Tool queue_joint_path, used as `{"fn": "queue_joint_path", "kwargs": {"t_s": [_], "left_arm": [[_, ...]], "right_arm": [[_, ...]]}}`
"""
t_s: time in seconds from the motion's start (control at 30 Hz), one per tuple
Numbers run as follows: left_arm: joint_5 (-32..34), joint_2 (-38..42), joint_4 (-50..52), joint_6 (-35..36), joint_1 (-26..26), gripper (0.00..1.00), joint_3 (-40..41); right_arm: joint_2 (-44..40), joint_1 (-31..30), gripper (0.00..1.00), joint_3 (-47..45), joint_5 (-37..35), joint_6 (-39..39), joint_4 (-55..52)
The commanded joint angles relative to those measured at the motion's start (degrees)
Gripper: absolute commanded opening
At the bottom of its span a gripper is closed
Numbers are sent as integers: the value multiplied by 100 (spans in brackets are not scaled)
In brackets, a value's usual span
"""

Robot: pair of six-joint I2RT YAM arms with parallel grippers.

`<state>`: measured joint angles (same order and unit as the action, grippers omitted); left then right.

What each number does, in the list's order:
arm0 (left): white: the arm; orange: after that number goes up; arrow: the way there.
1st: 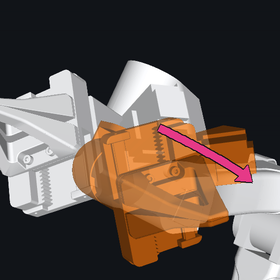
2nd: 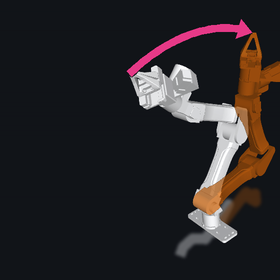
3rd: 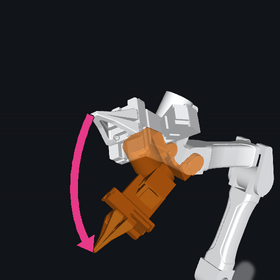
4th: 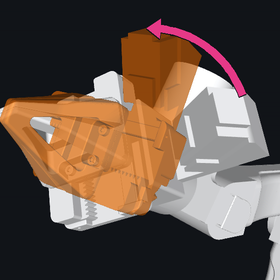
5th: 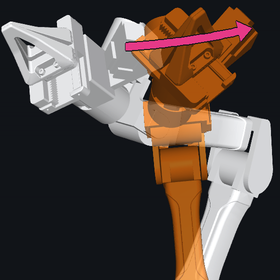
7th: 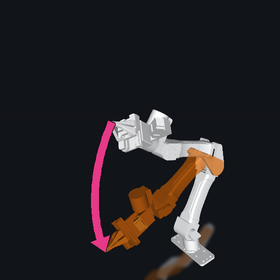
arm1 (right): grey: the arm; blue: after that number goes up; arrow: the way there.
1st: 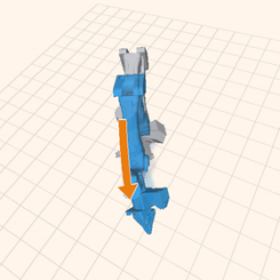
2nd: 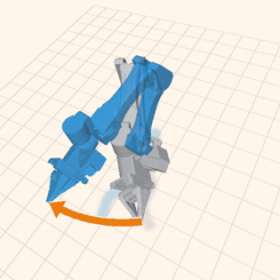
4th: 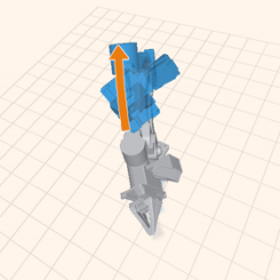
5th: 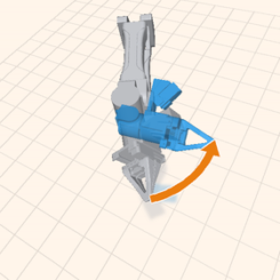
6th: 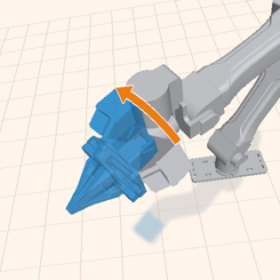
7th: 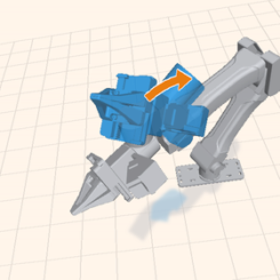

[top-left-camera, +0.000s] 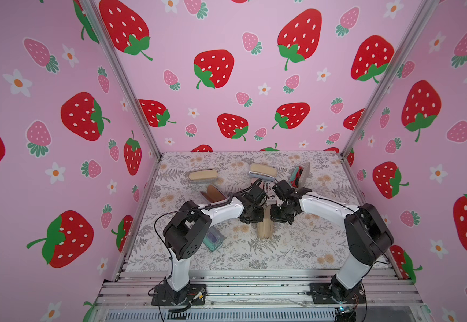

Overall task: Close the glasses case
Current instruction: Close the glasses case at the center of the board.

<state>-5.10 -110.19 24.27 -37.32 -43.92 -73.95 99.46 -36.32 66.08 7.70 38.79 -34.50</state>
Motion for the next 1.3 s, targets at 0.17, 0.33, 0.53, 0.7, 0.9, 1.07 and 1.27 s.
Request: {"fn": "queue_joint_path", "kwargs": {"t_s": [0.17, 0.33, 0.53, 0.7, 0.9, 1.07, 1.27], "left_arm": [[-461, -64, -414, -12, -236, 0, -398], [-434, -29, -414, -11, -238, 0, -362], [-318, 209, -540, -86, -145, 0, -74], [-322, 456, -673, -109, 50, 0, 271], [-347, 676, -824, -118, 260, 0, 681], [-333, 821, -889, -118, 408, 0, 903], [-311, 1054, -889, -90, 516, 0, 1093]], "right_arm": [[163, -192, 9, 326, 565, -21, 488], [116, -193, 9, 294, 484, -3, 475], [-100, -192, 13, 145, 179, 63, 383], [-323, -192, 24, 13, -326, 100, 115], [-549, -192, 35, -52, -629, 120, -103], [-569, -193, 48, -61, -573, 134, -109], [-464, -254, 61, 20, -523, 173, -166]]}}
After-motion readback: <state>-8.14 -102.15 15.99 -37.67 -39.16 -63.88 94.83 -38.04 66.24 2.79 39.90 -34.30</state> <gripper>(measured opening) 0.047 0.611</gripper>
